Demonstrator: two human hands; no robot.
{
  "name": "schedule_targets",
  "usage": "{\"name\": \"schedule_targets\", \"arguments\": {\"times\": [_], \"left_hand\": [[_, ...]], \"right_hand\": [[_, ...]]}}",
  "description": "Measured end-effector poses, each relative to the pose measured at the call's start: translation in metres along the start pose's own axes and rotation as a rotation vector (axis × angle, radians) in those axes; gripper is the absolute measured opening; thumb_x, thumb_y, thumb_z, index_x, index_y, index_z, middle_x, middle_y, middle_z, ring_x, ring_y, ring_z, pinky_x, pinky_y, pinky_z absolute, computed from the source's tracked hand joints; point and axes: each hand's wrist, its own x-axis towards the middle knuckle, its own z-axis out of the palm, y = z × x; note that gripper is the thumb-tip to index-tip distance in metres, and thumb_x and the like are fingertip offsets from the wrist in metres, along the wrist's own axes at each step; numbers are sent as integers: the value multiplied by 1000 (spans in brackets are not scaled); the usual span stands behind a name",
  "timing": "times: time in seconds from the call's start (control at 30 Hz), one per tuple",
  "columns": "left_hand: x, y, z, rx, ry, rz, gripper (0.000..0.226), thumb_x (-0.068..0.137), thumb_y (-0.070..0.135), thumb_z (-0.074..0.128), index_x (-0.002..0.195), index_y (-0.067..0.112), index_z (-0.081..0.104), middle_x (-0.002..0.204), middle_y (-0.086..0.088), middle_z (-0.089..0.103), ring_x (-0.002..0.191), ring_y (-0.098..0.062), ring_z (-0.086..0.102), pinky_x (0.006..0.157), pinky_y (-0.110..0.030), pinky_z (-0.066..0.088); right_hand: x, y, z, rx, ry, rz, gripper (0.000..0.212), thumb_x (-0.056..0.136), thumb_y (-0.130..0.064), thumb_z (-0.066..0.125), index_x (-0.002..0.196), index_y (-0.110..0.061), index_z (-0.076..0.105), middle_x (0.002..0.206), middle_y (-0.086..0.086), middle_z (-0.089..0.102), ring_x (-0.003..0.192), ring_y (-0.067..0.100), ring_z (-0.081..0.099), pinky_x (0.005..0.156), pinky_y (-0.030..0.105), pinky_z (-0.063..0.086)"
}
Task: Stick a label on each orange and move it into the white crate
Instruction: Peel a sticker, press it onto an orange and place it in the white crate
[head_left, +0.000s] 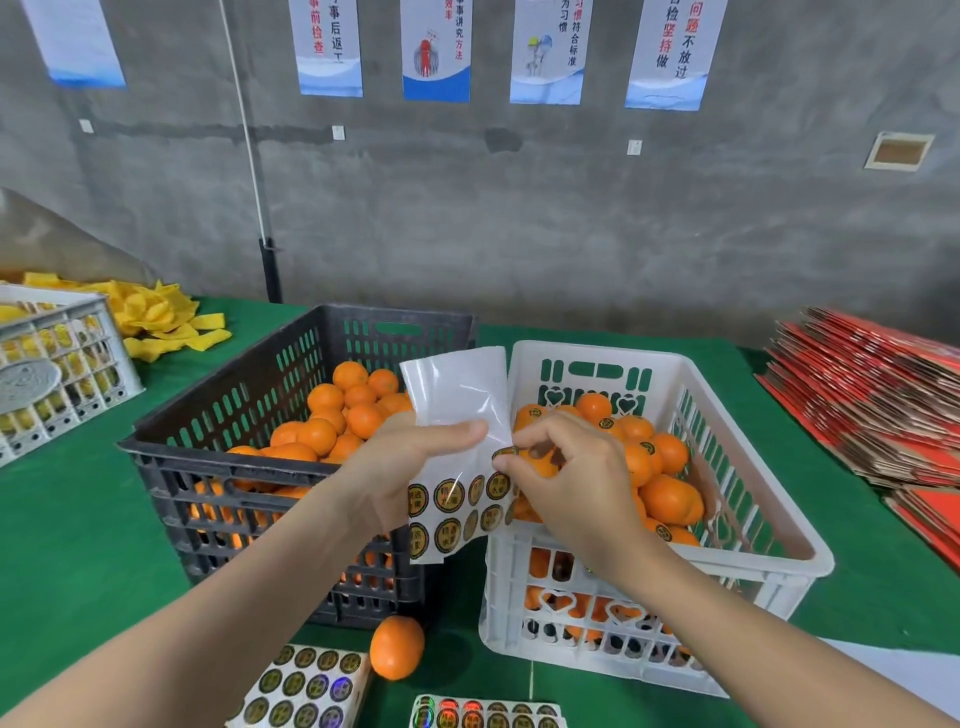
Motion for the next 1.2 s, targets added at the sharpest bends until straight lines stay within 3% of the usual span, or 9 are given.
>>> {"name": "schedule_targets", "arguments": {"times": [0.13,0.23,0.4,0.53,0.67,0.73,0.9,1.07,1.2], "left_hand": [[-1,5,6,-51,70,-65,28,79,24,64,103,10,67,96,-17,74,82,-34,73,57,-37,57],[-1,5,6,-98,120,-87,23,76,22,65,96,12,66,88,-16,74,76,-32,73,67,-41,56],[-6,-2,-3,-42,49,-79,38,74,18,71,110,7,64,107,-20,71,94,-35,70,77,-44,55],[-18,-16,-6,22,-156,-23,45,71,8,74,114,6,65,110,-23,67,98,-36,66,83,-45,56],[-28,-31,-6,32,-221,-44,70,58,21,90,118,-2,62,110,-23,65,95,-34,65,82,-40,55],[-35,-35,-14,-23,-196,-80,57,64,24,87,111,0,67,108,-20,68,94,-30,68,79,-37,56],[-45,-33,-49,185,11,-83,24,82,10,70,106,7,71,105,-14,72,91,-26,71,71,-35,59],[-55,-9,-74,714,-182,-265,12,88,19,66,93,8,70,84,-11,75,68,-21,72,57,-26,57],[-33,22,-104,967,304,-29,32,90,31,63,66,10,63,57,-4,69,40,-9,56,43,-21,41]], "right_hand": [[-2,2,0,74,1,15,8,76,-7,77,77,-5,69,71,1,62,70,11,54,64,27,45],[-2,1,-3,85,14,-43,7,78,0,73,73,-4,68,72,2,64,71,11,56,64,30,47],[7,-3,-14,304,80,-47,13,84,-13,64,95,-20,64,97,-8,65,97,2,60,82,29,52],[30,2,-25,418,-452,133,71,85,-31,65,143,-32,23,134,-10,52,129,-1,41,107,24,33],[33,2,-11,461,-654,205,79,84,-6,68,145,-25,22,98,6,68,96,20,66,89,38,50],[30,2,-3,435,-654,249,74,84,-1,66,143,-25,28,82,10,67,79,28,67,74,40,54],[17,13,7,339,-750,276,72,87,-11,65,139,-40,26,76,-6,65,69,5,62,62,12,44],[15,16,15,296,-797,236,70,89,-13,64,140,-41,24,80,-6,64,64,-1,58,60,8,41],[21,15,17,309,-804,256,71,88,-10,64,140,-38,26,79,-2,65,68,3,59,60,11,43]]}}
